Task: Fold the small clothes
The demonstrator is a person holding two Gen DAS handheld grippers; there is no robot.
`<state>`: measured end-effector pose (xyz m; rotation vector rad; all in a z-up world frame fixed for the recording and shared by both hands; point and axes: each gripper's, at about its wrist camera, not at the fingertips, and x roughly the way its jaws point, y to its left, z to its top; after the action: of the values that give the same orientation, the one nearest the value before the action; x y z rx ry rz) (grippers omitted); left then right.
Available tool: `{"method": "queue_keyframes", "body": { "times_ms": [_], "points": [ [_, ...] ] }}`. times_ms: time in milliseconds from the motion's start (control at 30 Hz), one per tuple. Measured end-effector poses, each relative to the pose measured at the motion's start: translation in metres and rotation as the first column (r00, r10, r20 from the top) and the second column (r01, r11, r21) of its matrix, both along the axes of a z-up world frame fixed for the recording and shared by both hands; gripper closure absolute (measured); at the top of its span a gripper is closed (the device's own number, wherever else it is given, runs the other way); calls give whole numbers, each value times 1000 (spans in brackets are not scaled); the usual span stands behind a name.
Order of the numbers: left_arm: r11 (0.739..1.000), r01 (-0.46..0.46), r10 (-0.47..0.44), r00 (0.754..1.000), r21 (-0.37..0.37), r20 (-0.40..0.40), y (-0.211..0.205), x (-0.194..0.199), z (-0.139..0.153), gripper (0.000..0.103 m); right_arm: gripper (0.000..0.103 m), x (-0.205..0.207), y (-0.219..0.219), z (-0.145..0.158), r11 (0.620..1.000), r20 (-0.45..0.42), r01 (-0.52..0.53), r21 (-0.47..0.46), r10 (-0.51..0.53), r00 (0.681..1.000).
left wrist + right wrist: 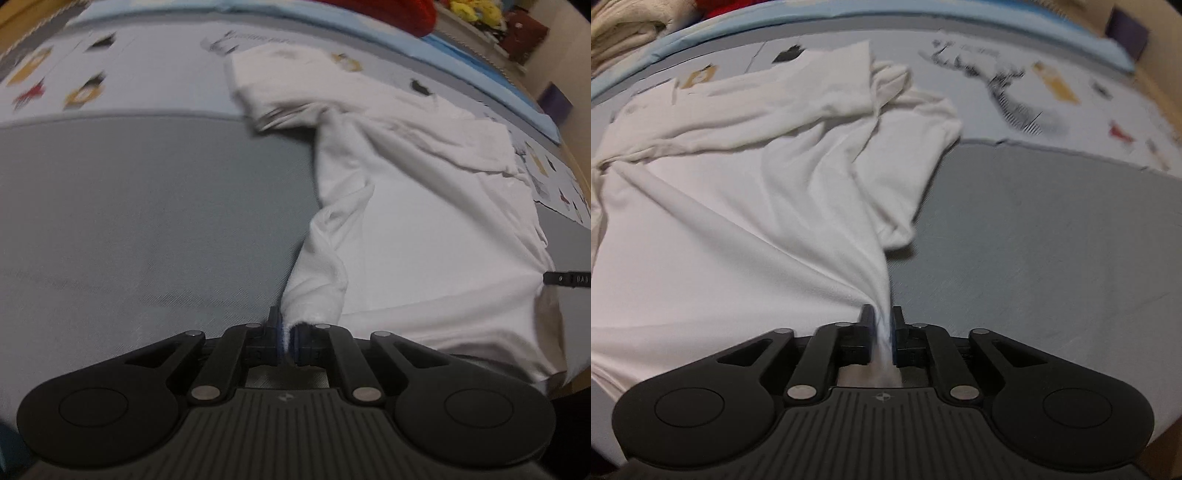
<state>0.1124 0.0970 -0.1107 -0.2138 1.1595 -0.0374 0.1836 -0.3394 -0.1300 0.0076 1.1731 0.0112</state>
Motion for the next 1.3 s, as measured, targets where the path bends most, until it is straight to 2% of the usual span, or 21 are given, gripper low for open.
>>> {"method": "queue_keyframes", "body": {
  "times_ms": [67,167,267,300,333,400,467,533,567,600,667,700,767,867,933,1033,1133,1200,1267,1300],
  "points": [
    [1000,-27,26,999,-5,-44,18,-8,0,97,79,-4,5,-2,999,-19,-37,11,38,999],
    [996,-73,66,989,-49,-131,45,-28,-7,97,74,-10,11,-2,995,-31,-98,15,99,995],
    [994,12,-28,988,-106,-153,42,-38,-3,94,73,-14,9,-6,993,-73,-111,26,113,991],
    [995,27,-41,990,-100,-137,41,-38,1,83,73,-15,6,-7,993,-91,-113,42,117,989],
    [997,17,-26,994,-82,-110,42,-37,6,66,73,-16,4,-9,991,-107,-117,63,123,987],
    [997,-54,52,998,-60,-32,52,-33,17,52,73,-20,3,-8,988,-112,-126,94,136,984],
    [988,-118,118,993,-96,-6,61,-26,21,52,73,-25,2,-6,982,-114,-139,125,153,982],
    [983,-144,143,990,-114,-16,63,-18,17,52,73,-32,5,-7,978,-127,-165,126,181,975],
    [983,-144,142,990,-113,-26,60,-15,14,52,78,-36,8,-8,975,-135,-191,116,206,969],
    [984,-135,132,991,-118,-36,56,-14,10,52,91,-41,11,-8,970,-132,-221,105,234,963],
    [983,-130,126,991,-133,-38,51,-15,7,52,101,-50,17,-6,956,-110,-278,96,288,951],
    [981,-134,132,991,-137,-26,49,-15,9,52,101,-53,16,-3,952,-96,-289,98,298,950],
    [973,-159,167,985,-166,35,55,-18,20,52,102,-58,11,2,955,-76,-279,100,287,955],
    [953,-213,245,960,-217,133,75,-35,39,52,102,-62,-13,8,979,-72,-186,80,191,979],
    [944,-243,280,947,-221,155,83,-43,46,51,102,-63,-27,7,990,-74,-138,36,141,987],
    [946,-238,264,960,-221,95,79,-41,37,49,101,-70,-39,4,992,-80,-109,59,113,990],
    [969,-156,157,988,-190,-9,61,-31,16,45,98,-73,-38,1,988,-79,-135,76,141,987],
    [987,-98,91,994,-124,-66,46,-24,-1,45,89,-75,-32,-2,987,-96,-150,65,155,983],
    [996,-55,48,994,-64,-102,37,-23,-14,48,88,-75,-28,-6,986,-114,-162,47,166,980],
    [999,-32,29,994,-31,-101,33,-24,-16,54,88,-75,-26,-8,985,-118,-169,38,172,978]
  ]
}}
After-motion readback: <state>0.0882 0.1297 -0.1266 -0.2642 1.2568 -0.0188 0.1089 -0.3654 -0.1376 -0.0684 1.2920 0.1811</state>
